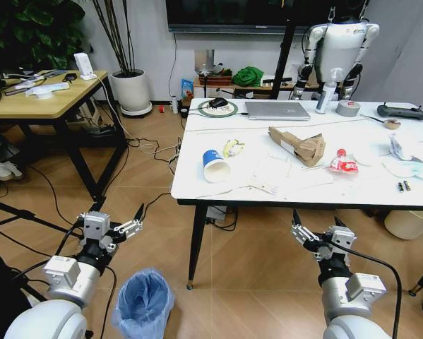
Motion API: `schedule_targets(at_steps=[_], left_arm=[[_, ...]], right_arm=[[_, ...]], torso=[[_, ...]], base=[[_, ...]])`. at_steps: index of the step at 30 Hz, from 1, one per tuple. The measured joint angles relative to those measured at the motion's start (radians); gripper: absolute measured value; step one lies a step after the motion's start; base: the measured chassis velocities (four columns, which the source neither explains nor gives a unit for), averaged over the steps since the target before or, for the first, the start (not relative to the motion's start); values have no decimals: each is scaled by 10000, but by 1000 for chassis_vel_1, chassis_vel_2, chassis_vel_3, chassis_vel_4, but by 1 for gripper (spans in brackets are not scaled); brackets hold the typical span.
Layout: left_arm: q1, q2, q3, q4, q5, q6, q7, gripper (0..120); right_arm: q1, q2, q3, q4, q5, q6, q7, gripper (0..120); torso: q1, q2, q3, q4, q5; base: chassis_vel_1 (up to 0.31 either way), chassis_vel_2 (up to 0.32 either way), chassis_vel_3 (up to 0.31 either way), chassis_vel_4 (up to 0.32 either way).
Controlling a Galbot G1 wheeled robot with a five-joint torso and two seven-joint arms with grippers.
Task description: Pick up the trash bin and place the trash from the table into it.
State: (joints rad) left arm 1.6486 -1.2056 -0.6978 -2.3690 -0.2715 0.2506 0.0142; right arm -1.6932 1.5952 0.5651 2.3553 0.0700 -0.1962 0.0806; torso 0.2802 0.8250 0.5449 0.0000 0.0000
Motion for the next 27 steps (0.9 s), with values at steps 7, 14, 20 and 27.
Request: schedule_targets(at_steps=[7, 14, 20, 27], left_arm=[[-15, -41, -11, 50, 78, -16, 41, 100], [-16, -53, -18, 62, 81, -23, 50, 100], [-7, -91, -14, 70, 91, -25, 62, 100], [8, -105, -13, 70, 112, -26, 71, 100]], right_arm=[[29, 1, 0, -62, -23, 27, -30, 100], [76, 12, 2, -98, -38, 59, -44, 100], [79, 30, -8, -109, -54, 70, -66, 100], [44, 17, -4, -157, -87, 135, -84, 100]], torso=[[-121, -301, -181, 0, 0], [-256, -611, -357, 0, 0], [-360, -855, -495, 0, 0], [-487, -1170, -681, 0, 0]], base=[[0, 0, 0, 0], [0, 0, 0, 0], [0, 0, 0, 0], [0, 0, 0, 0]])
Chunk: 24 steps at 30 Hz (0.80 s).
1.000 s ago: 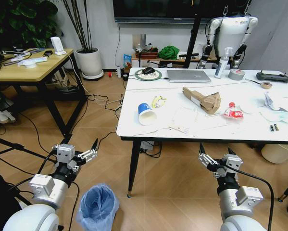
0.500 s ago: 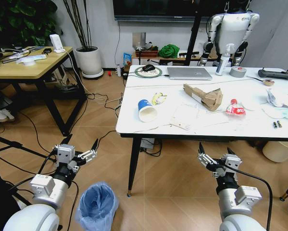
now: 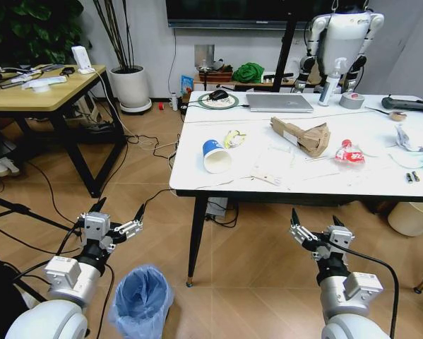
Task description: Pick up the trash bin and place the trash from the table into it.
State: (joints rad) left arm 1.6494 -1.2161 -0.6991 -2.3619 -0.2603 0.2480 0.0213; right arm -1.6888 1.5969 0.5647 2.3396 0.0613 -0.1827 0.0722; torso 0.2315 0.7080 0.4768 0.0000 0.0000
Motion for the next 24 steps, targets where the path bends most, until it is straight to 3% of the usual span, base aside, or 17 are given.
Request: schedule_targets(at_steps=[24], left_arm=[[192, -106, -10, -17, 71, -130, 196, 100]], right_arm=[[93, -121, -145, -410, 162, 298, -599, 100]], torso=[[-413, -1046, -633, 0, 0]], base=[[0, 0, 0, 0]])
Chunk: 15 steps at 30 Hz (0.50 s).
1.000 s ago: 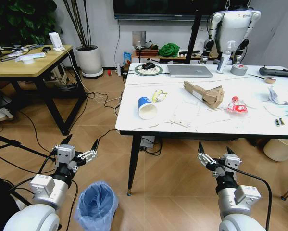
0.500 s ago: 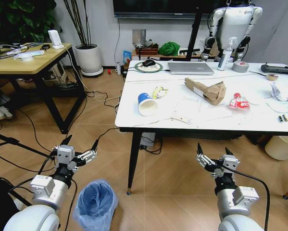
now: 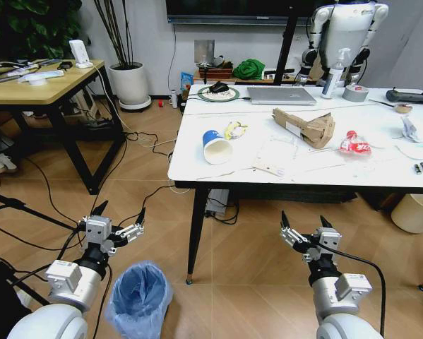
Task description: Pick up the trash bin and place the trash from the table into it.
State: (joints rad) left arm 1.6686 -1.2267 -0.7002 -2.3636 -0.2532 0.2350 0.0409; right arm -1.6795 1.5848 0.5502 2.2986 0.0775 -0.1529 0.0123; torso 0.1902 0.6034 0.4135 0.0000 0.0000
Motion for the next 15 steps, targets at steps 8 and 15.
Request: schedule_targets(at_steps=[8, 15], left_arm=[[38, 93, -98, 84, -16, -73, 62, 100], [-18, 577, -214, 184, -349, -132, 90, 100]], right_arm=[[1, -47, -59, -64, 3, 175, -64, 100], [16, -342, -27, -109, 223, 251, -143, 100]], torso=[[-131, -324, -192, 1, -1], [-228, -582, -354, 0, 0]], base=[[0, 0, 0, 0], [0, 0, 0, 0]])
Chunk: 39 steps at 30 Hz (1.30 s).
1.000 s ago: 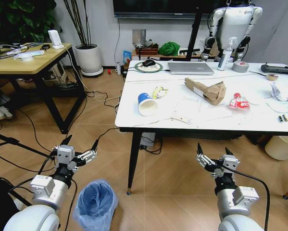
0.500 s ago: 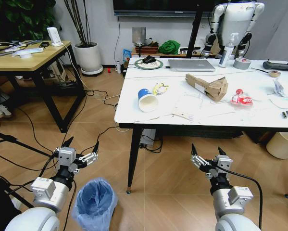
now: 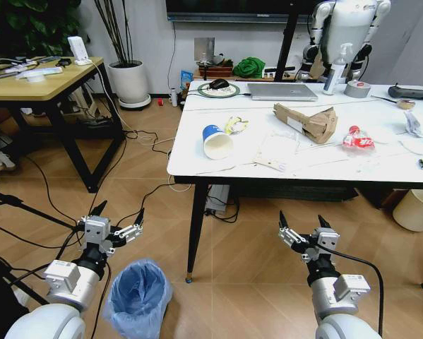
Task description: Pick up the trash bin and place the trash from the table into it.
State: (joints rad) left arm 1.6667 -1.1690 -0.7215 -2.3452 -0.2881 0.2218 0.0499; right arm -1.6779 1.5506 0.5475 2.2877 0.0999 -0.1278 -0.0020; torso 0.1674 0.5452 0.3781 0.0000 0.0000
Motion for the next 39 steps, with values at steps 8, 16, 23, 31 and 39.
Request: schedule_targets(at_steps=[8, 16, 23, 31, 39], left_arm=[[30, 78, -87, 36, -165, -1, 0, 100], [104, -8, -117, -6, -155, -32, 0, 100], [260, -114, -54, -29, -22, -88, 25, 100], [273, -228, 58, 5, 106, -103, 34, 100], [263, -235, 86, 183, 139, -170, 44, 100]], right_arm=[[-56, -183, 158, -25, 329, 90, -73, 100], [-97, -724, 360, -190, 627, 455, -482, 100], [-140, -997, 722, -273, 970, 690, -665, 100], [-156, -638, 635, -160, 864, 628, -530, 100], [-232, -405, 587, -84, 694, 621, -502, 100]], torso=[[-129, -336, -209, 0, 0], [-251, -662, -411, 0, 1], [-359, -946, -589, 0, 2], [-477, -1286, -807, 0, 0], [-561, -1553, -992, 0, 0]], base=[[0, 0, 0, 0], [0, 0, 0, 0], [0, 0, 0, 0], [0, 0, 0, 0], [0, 0, 0, 0]])
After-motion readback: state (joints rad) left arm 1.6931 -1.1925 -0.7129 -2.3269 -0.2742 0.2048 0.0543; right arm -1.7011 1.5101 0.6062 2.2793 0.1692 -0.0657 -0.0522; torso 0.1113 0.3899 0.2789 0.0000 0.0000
